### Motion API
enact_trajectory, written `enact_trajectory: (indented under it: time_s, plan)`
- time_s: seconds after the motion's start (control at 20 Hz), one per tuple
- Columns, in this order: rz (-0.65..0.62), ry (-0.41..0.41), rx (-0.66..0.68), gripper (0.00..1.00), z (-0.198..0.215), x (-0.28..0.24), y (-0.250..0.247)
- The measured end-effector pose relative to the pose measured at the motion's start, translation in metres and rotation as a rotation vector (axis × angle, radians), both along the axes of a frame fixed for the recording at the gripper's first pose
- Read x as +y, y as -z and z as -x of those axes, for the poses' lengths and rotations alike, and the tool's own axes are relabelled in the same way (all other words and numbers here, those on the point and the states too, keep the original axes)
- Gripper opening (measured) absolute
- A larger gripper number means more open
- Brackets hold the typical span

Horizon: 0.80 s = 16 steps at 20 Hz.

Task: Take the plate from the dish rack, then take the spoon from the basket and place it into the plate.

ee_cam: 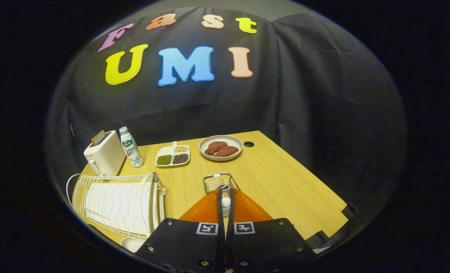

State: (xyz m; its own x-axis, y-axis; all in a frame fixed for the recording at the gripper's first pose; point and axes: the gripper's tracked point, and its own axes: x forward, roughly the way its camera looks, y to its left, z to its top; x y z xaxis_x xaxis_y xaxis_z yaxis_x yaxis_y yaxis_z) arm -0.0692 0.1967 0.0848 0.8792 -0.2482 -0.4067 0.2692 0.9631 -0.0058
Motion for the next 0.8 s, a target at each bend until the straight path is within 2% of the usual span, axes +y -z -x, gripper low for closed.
enact_trajectory:
  time_s: [0.4, 0.55, 0.8]
  plan:
    - [0.014, -0.056, -0.102, 0.01, 0.029, 0.042, -0.054]
    - [0.005, -0.130, -0.111, 0.01, 0.040, 0.081, -0.060]
    - [0.009, -0.302, -0.108, 0.01, 0.072, 0.159, -0.061]
